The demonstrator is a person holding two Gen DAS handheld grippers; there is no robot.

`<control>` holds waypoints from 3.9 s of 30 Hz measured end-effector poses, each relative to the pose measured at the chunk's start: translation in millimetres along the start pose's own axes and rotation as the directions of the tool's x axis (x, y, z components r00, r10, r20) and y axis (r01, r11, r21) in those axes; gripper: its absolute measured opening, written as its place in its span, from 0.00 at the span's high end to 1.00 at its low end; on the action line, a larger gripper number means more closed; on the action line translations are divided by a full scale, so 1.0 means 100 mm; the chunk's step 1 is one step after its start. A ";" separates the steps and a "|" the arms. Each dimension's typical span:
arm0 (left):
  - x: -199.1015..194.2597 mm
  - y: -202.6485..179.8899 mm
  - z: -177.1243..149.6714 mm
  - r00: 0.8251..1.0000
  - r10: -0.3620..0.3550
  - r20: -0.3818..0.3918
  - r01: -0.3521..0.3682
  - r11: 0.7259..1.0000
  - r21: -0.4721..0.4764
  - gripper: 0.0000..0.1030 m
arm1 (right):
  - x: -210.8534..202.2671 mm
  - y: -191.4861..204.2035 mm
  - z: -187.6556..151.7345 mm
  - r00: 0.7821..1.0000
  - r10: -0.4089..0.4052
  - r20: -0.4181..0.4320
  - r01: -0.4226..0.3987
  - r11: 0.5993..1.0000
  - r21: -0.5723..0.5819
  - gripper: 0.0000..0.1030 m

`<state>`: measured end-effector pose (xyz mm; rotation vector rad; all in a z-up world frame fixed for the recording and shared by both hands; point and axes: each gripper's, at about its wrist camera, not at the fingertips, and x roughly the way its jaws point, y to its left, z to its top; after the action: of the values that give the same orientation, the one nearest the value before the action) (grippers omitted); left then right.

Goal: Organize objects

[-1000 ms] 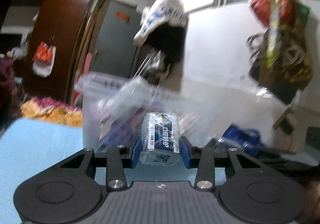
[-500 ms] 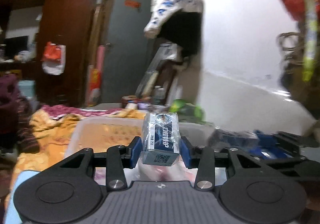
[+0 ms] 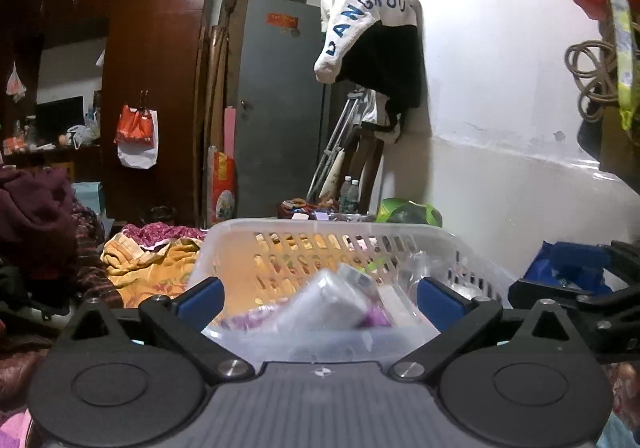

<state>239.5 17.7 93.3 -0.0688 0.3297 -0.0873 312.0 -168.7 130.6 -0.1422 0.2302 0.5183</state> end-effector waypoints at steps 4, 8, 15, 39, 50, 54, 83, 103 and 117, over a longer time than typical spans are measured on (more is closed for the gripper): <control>-0.07 -0.11 -0.04 1.000 0.022 -0.010 -0.021 0.999 0.030 0.00 | -0.01 0.02 -0.04 0.998 0.003 -0.060 -0.002 1.000 0.011 0.00; -0.10 -0.18 -0.07 0.999 0.043 -0.033 -0.041 0.998 0.050 0.00 | -0.02 -0.01 -0.03 0.998 -0.002 -0.070 0.003 1.000 0.005 0.00; -0.14 -0.19 -0.12 0.998 0.031 -0.056 -0.029 0.998 0.048 0.00 | -0.07 -0.09 -0.11 0.998 0.022 -0.064 -0.017 0.997 0.074 0.00; -0.20 -0.29 -0.16 0.997 0.025 -0.075 -0.020 0.998 0.059 0.00 | -0.16 -0.09 -0.18 0.998 -0.041 -0.054 0.047 0.992 0.113 0.00; -0.20 -0.29 -0.17 0.997 0.019 -0.075 -0.015 0.999 0.048 0.00 | -0.18 -0.07 -0.16 0.998 -0.036 -0.051 0.042 0.991 0.129 0.00; -0.20 -0.28 -0.16 0.997 0.021 -0.074 -0.017 0.999 0.048 0.00 | -0.19 -0.08 -0.16 0.998 -0.043 -0.051 0.049 0.990 0.132 0.00; -0.21 -0.19 -0.18 0.997 0.021 -0.076 -0.020 1.000 0.011 0.00 | -0.22 -0.12 -0.17 0.998 -0.046 -0.044 0.052 0.990 0.129 0.00; -0.21 -0.17 -0.18 0.997 0.019 -0.077 -0.019 1.000 0.009 0.00 | -0.21 -0.11 -0.19 0.998 -0.045 -0.048 0.050 0.991 0.126 0.00; -0.20 -0.17 -0.18 0.996 0.016 -0.084 -0.015 1.000 0.005 0.00 | -0.20 -0.12 -0.20 0.998 -0.039 -0.053 0.045 0.992 0.119 0.00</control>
<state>213.5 1.3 84.0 -0.0580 0.4143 -0.0757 297.4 -192.2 117.5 -0.0429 0.3068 0.4580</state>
